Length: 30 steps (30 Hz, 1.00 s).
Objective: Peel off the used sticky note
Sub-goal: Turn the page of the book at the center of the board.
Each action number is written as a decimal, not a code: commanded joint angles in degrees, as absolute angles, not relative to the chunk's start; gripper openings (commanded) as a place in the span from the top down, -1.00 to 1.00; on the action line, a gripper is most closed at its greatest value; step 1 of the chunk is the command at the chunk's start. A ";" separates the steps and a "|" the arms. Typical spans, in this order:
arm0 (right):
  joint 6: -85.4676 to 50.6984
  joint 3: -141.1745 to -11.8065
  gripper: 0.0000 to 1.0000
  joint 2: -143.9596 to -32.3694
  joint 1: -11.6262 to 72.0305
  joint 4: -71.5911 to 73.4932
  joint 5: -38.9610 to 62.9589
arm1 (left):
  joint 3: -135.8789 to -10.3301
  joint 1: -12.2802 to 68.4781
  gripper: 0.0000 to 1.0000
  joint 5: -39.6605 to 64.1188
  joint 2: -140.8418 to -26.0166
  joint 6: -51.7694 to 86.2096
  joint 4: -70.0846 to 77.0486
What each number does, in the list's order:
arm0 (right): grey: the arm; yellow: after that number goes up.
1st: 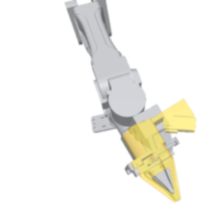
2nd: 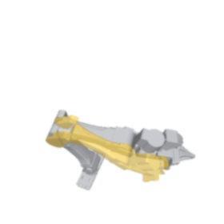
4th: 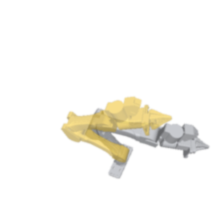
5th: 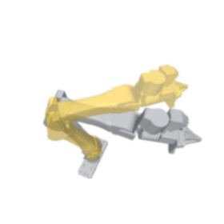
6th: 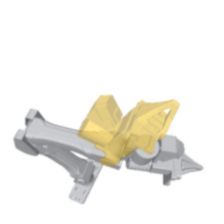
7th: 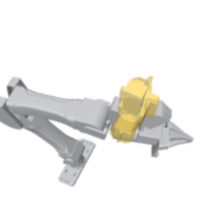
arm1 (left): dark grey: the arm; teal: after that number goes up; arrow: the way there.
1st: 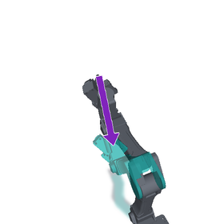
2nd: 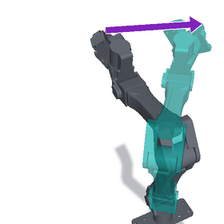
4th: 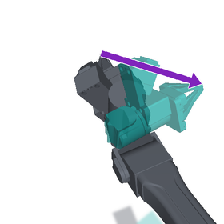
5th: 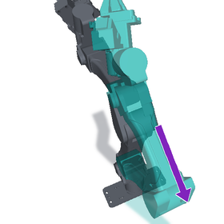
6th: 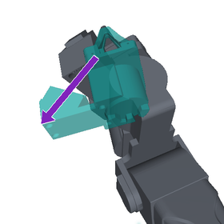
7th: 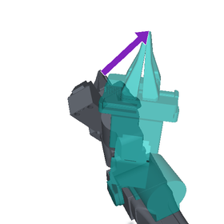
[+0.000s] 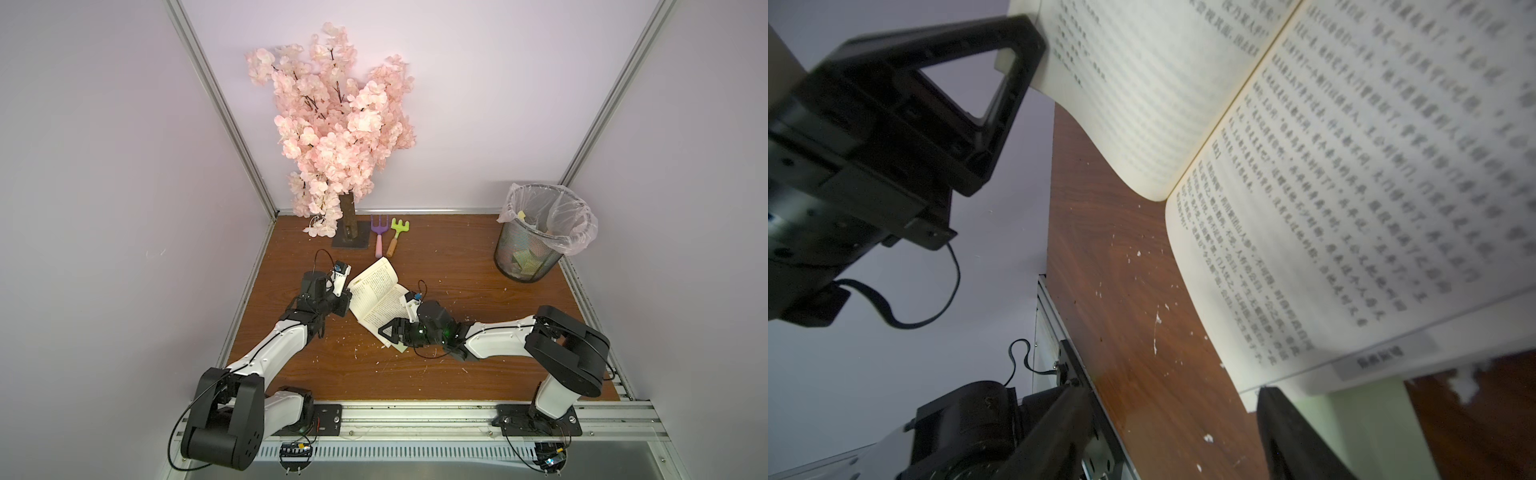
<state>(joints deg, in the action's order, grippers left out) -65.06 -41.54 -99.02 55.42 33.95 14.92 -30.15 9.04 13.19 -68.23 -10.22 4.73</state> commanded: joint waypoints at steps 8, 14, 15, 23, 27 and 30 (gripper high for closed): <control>-70.77 -39.40 -0.33 -101.03 54.56 42.97 17.46 | -29.71 9.14 0.96 10.77 -69.03 -9.22 4.13; -73.46 -37.83 -0.33 -102.47 54.34 45.55 17.93 | -29.64 9.10 0.96 10.29 -69.78 -9.23 4.38; -73.88 -37.43 -0.33 -102.74 54.28 46.42 17.93 | -29.55 9.06 0.96 10.28 -69.78 -9.27 4.39; -77.10 -34.23 -0.33 -103.60 53.96 51.19 18.69 | -29.43 9.10 0.96 10.78 -69.96 -9.34 4.46; -77.79 -34.24 -0.33 -104.81 53.88 52.67 18.91 | -29.36 9.07 0.96 11.41 -69.87 -9.48 4.36; -79.09 -34.58 -0.33 -106.29 53.64 55.11 19.24 | -29.34 9.10 0.96 11.67 -69.79 -9.57 4.25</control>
